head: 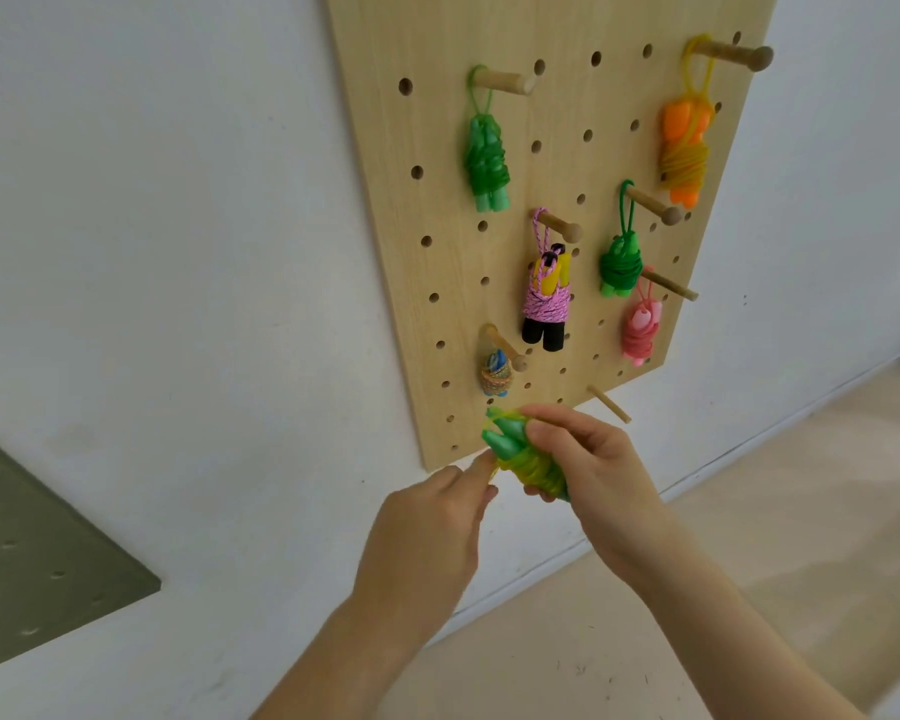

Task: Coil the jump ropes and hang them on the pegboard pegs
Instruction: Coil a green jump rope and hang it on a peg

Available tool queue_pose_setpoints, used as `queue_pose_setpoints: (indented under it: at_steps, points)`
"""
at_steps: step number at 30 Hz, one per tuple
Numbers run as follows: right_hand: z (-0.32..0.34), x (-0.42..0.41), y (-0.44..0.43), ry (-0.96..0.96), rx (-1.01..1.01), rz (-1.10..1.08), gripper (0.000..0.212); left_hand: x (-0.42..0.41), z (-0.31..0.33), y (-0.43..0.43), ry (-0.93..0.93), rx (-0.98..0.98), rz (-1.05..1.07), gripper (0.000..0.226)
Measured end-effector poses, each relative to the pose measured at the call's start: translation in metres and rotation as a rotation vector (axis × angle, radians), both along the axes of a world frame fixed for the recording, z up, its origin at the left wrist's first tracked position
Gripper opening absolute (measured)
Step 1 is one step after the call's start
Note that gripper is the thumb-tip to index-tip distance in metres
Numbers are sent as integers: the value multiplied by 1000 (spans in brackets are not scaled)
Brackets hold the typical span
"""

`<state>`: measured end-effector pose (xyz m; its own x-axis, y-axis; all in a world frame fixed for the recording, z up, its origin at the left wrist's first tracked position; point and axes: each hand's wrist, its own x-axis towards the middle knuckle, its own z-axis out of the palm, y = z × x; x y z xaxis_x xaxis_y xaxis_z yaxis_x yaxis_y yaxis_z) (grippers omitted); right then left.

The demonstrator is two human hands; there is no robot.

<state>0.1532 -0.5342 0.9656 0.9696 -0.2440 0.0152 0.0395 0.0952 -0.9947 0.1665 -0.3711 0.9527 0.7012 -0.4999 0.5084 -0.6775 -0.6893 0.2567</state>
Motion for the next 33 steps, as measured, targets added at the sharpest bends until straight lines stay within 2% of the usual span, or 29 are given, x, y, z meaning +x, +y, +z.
queue_pose_setpoints:
  at_steps: [1,3,7,9,10,12,14,17,19,21,23,26,28,30,33]
  points:
    - [-2,2,1,-10,-42,-43,17,-3,-4,1,-114,68,-13,37]
    - [-6,5,0,-48,-150,-135,13,-6,-11,5,-221,88,-78,42]
    - [-16,5,2,-137,-622,-119,13,-7,-7,8,-299,101,-230,17]
    - [-18,0,5,-203,-709,-71,18,-5,5,5,-208,46,-242,6]
    - [-18,-1,5,-229,-717,-44,21,-5,11,3,-118,-47,-215,8]
    - [-16,-3,1,-256,-744,37,27,-5,27,0,215,-344,-150,11]
    - [-12,-5,-6,-219,-719,150,29,-3,34,-2,525,-521,-121,20]
    - [-7,-8,-14,-141,-724,324,49,4,40,-4,642,-530,-97,20]
    - [-8,-9,-14,-188,-826,280,49,5,46,-5,690,-514,-115,15]
    - [-9,-8,-14,-248,-878,207,37,5,49,-6,657,-405,-126,13]
    - [-9,-8,-13,-277,-916,213,30,7,51,-7,518,-231,-160,10]
    - [-10,-8,-15,-296,-1008,196,25,18,55,-3,105,128,-219,13]
    - [-7,-8,-19,-278,-1036,157,26,21,57,1,-83,315,-219,14]
    - [-4,-6,-23,-259,-1075,132,29,17,56,4,-153,491,-172,20]
    - [0,-3,-24,-266,-1140,130,32,11,54,6,-153,655,-27,31]
